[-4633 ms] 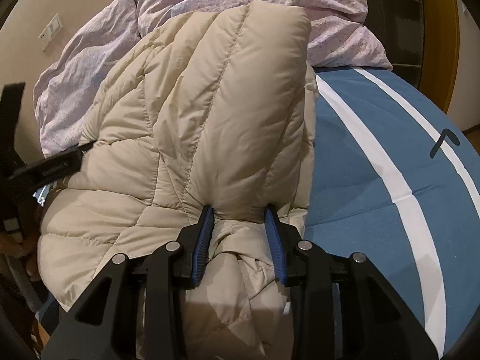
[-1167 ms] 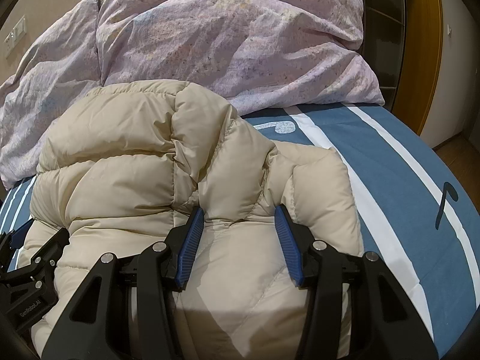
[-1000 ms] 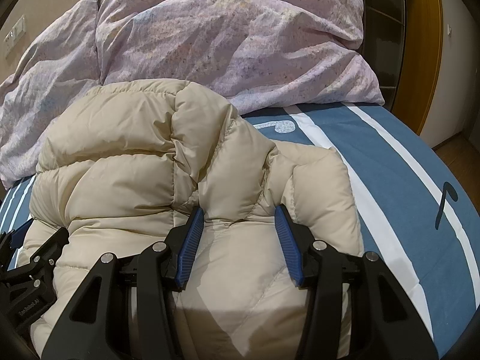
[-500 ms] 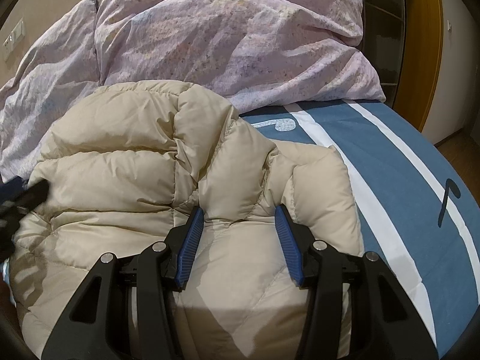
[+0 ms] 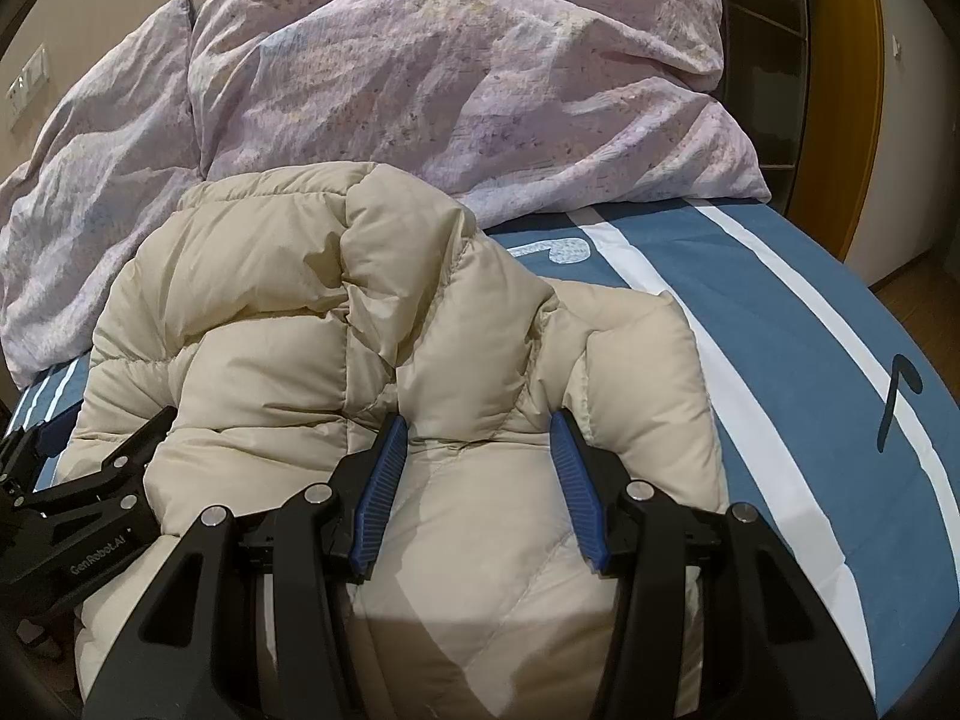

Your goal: Fold large clothes

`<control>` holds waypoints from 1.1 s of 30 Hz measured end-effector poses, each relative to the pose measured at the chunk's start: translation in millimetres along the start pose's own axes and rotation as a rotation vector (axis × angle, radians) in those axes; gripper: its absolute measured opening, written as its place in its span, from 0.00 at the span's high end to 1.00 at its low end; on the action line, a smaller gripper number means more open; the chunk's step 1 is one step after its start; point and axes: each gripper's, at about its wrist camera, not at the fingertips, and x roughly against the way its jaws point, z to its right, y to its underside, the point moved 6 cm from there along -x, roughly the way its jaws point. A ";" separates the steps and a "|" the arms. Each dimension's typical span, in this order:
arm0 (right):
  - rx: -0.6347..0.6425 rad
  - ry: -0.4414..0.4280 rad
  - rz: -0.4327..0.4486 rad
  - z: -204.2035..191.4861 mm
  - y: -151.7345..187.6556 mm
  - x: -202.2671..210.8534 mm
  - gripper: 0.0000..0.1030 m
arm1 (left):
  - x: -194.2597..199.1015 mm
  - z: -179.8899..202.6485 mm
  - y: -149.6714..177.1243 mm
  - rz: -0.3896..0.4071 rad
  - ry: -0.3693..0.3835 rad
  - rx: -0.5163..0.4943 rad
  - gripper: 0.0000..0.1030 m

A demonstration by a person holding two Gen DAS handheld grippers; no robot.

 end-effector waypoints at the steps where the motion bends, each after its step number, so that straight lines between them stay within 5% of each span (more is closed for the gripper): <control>1: 0.000 0.001 -0.001 0.2 -0.2 -0.4 0.49 | -0.7 -0.2 0.0 -0.002 0.001 0.001 0.08; 27: 0.028 0.030 -0.046 -2.8 -1.1 -7.5 0.49 | -7.1 -5.4 0.6 -0.033 0.012 0.036 0.05; 33: 0.012 -0.018 -0.069 -0.5 -4.6 -3.3 0.47 | -0.6 -14.2 1.7 -0.059 0.069 0.073 0.05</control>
